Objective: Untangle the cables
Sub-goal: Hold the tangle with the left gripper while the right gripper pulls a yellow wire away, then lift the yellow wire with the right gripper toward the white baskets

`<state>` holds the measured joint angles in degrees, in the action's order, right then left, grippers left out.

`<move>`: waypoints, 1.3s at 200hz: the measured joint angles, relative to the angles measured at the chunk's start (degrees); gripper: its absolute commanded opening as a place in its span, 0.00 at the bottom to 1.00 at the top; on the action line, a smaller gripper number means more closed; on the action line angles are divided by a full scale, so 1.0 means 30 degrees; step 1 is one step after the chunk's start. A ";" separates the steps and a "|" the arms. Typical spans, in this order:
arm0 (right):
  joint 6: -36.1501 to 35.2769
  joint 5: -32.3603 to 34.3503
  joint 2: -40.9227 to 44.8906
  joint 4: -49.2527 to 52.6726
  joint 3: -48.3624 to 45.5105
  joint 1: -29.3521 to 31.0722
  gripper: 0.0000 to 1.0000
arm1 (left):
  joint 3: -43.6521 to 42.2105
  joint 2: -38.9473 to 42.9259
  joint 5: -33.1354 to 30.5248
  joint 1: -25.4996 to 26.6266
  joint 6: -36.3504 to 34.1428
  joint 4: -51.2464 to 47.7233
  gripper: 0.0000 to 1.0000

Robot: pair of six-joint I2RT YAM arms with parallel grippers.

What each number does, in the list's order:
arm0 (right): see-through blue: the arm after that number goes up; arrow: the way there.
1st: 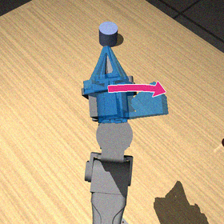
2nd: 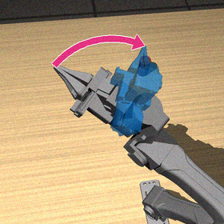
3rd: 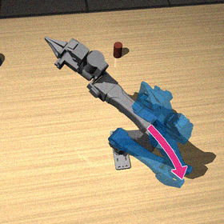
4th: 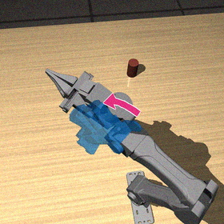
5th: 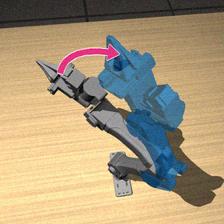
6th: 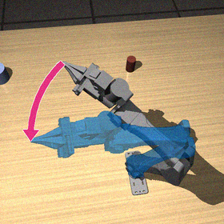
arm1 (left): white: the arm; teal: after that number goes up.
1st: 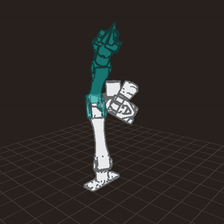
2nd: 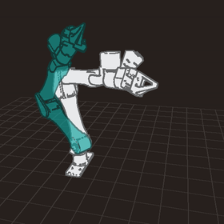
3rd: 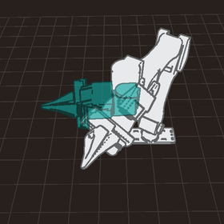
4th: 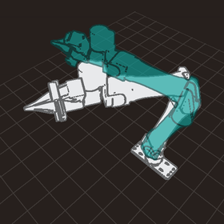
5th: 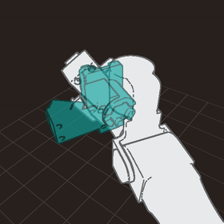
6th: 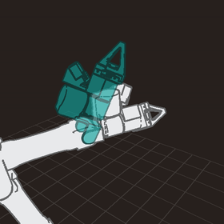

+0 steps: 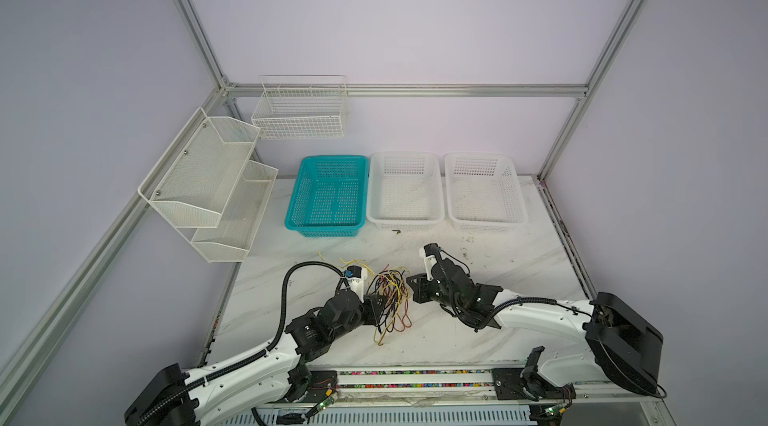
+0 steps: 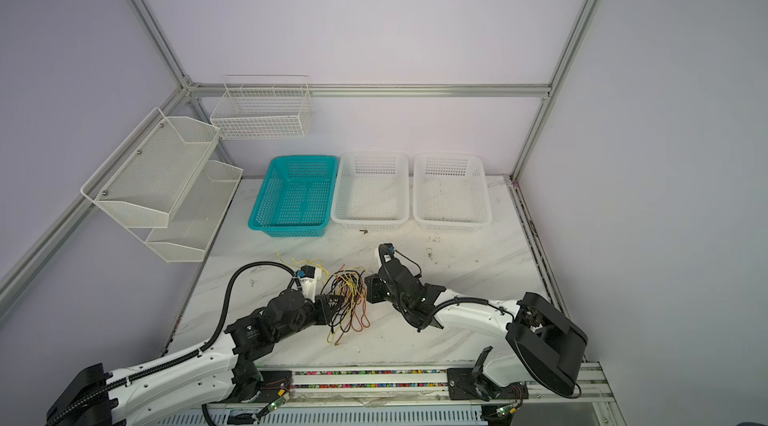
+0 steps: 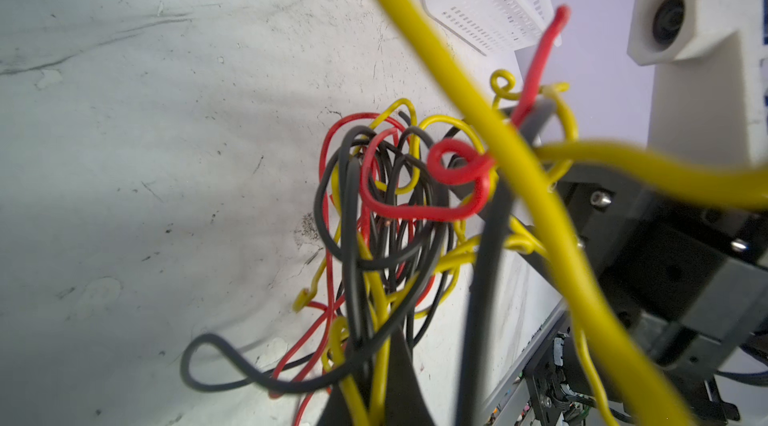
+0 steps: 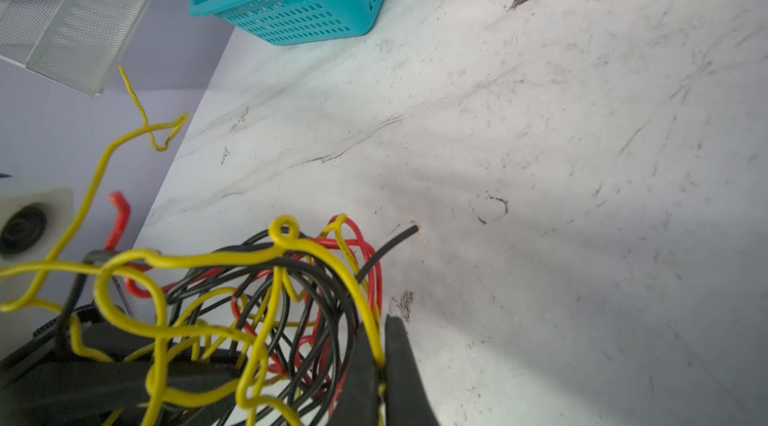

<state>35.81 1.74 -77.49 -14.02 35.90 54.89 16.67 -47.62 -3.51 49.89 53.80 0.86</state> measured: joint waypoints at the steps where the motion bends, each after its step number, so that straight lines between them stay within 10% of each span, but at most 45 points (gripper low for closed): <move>1: 0.0007 0.0073 0.0138 0.0051 -0.0029 0.0007 0.00 | -0.0015 0.0000 -0.0007 0.0000 0.0000 -0.0007 0.00; 104: -0.1749 0.2776 0.6368 0.8036 0.2849 -0.1494 0.00 | -0.0168 -0.0444 -0.0765 0.0015 0.0066 -0.0117 0.00; 260: -0.6280 0.8502 0.7890 1.7099 1.1817 -0.2324 0.00 | -0.0226 -0.1785 -0.1486 0.0029 0.0211 0.0612 0.00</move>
<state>16.97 27.24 -53.82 37.28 71.35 47.92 15.99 -52.97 -7.97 49.98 54.43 2.70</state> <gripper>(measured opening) 0.061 0.049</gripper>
